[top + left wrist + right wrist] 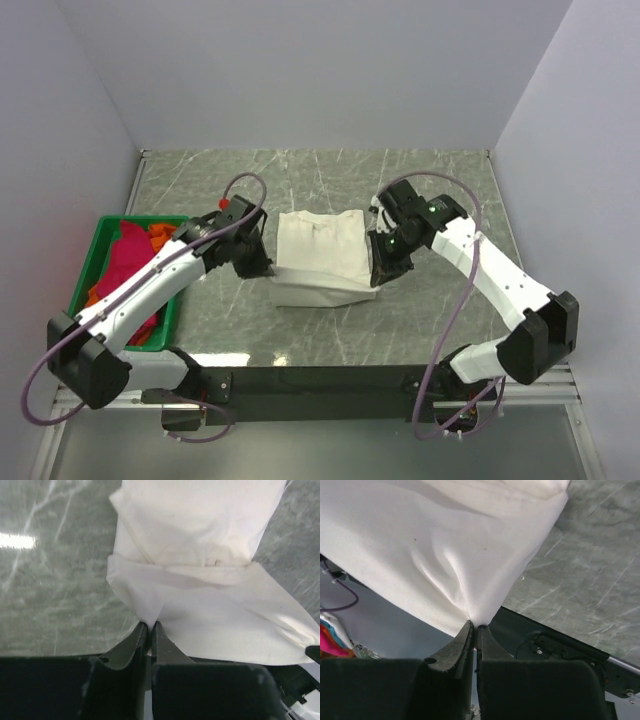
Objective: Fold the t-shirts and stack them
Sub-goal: Fold the tshirt
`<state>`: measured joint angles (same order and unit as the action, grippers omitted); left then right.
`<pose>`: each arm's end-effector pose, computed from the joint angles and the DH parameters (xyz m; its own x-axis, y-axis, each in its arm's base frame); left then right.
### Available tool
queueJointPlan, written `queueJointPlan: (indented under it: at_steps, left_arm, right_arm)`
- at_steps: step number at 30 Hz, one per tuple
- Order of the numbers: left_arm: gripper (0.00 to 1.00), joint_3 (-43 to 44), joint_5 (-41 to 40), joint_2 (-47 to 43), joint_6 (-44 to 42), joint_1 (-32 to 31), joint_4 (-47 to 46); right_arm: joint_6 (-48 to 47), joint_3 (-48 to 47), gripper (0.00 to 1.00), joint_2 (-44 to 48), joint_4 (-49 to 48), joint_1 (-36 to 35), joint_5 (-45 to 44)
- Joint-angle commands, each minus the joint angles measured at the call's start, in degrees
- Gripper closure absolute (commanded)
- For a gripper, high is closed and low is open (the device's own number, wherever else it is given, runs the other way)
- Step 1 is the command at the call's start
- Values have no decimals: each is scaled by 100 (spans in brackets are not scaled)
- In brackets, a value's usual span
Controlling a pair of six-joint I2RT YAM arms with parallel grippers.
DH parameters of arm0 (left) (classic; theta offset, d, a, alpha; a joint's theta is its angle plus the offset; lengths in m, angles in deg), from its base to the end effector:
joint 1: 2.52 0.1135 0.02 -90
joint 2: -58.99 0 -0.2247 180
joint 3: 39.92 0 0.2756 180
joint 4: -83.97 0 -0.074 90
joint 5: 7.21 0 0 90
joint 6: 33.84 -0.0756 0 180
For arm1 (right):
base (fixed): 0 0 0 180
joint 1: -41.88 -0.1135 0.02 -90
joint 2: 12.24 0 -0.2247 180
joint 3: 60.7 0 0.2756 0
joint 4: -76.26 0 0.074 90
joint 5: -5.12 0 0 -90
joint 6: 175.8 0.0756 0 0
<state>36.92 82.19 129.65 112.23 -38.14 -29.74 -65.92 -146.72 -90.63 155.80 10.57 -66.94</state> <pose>0.2396 -0.1707 0.2255 -0.8731 -0.3951 -0.2857 -0.2621 0.8744 -0.4084 0.2384 0.1723 0.2315 -0.9596 -0.2050 -0.1924 -0.2656 0.8856 0.3809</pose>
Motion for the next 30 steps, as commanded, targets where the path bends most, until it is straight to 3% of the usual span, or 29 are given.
queueJointPlan:
  at_steps: [1, 14, 22, 30]
  left_arm:
    - [99, 516, -177, 299, -658, 318, -168]
    - [99, 1588, 244, 2206, -1485, 1214, -1117]
    - [99, 2273, 359, 3304, -1793, 1320, -1600]
    - [99, 2283, 289, 3956, -1802, 1373, -2197]
  right_arm:
    - [-449, -581, 100, -255, 265, 343, 61]
    - [-379, -1672, 100, -2021, -376, 1039, 123]
    - [-344, -2243, 100, -2996, -771, 1390, 140]
    - [-301, -2472, 100, -3718, -1246, 1487, 88]
